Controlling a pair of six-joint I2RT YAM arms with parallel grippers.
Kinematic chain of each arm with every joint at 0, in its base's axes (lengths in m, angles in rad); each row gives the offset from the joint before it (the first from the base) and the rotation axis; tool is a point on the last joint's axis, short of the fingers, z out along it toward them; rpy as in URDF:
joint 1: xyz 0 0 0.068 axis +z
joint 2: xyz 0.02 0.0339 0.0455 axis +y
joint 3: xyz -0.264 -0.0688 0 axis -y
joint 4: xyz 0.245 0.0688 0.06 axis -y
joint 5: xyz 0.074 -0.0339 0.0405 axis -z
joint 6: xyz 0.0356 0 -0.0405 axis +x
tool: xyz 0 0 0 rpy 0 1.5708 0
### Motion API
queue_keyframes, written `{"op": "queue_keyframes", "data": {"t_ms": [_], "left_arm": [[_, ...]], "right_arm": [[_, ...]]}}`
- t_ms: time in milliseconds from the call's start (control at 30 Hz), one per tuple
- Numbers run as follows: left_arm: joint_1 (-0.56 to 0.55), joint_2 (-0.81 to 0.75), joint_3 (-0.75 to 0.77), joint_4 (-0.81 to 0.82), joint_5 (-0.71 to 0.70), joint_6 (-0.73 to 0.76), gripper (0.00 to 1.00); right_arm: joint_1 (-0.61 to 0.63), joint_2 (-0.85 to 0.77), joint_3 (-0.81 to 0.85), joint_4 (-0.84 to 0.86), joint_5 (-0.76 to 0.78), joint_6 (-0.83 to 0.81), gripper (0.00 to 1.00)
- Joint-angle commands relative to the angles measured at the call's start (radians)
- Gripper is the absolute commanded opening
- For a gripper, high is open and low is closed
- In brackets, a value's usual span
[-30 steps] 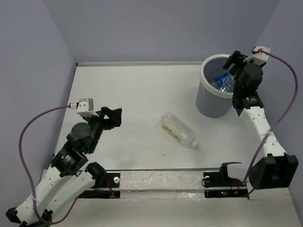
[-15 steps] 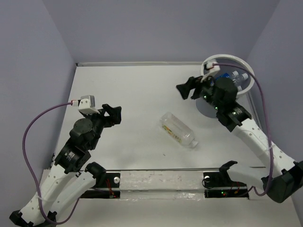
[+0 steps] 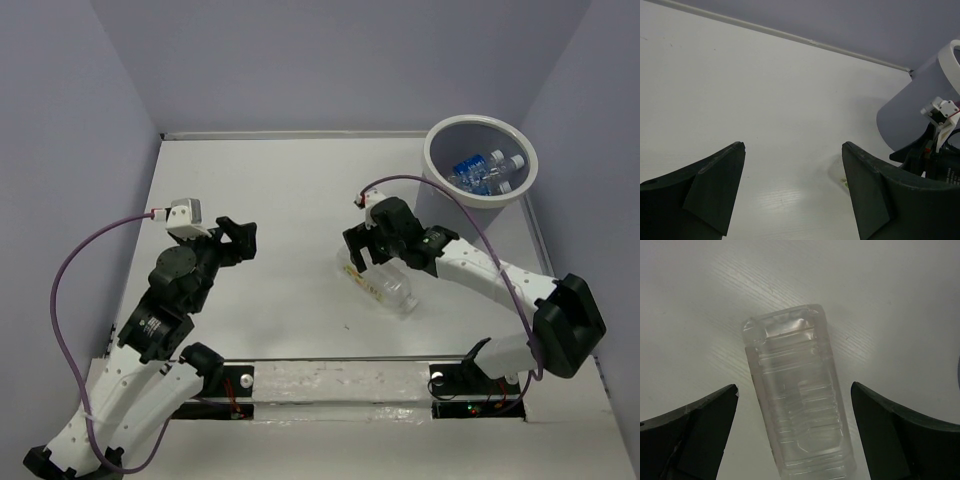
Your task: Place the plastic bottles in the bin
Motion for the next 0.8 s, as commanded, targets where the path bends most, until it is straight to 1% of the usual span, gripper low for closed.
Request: {"op": "queue_keyframes", "data": {"t_ms": [0, 167, 367, 567, 700, 767], "left_arm": [[0.015, 0.006, -0.009, 0.048, 0.027, 0.023, 0.88], [0.023, 0.006, -0.009, 0.053, 0.038, 0.024, 0.88], [0.026, 0.005, -0.011, 0.053, 0.048, 0.026, 0.88], [0.031, 0.010, -0.012, 0.058, 0.067, 0.026, 0.88], [0.038, 0.010, -0.012, 0.058, 0.071, 0.026, 0.87], [0.040, 0.008, -0.014, 0.059, 0.071, 0.024, 0.88]], "right_arm": [[0.001, 0.027, 0.001, -0.032, 0.011, -0.030, 1.00], [0.001, 0.083, 0.007, -0.049, -0.012, -0.062, 1.00], [0.001, 0.133, 0.038, -0.080, 0.117, -0.069, 1.00], [0.001, 0.120, 0.047, -0.087, 0.079, -0.079, 1.00], [0.001, 0.188, 0.047, -0.090, 0.037, -0.066, 1.00], [0.001, 0.209, 0.052, -0.089, 0.036, -0.056, 0.95]]}}
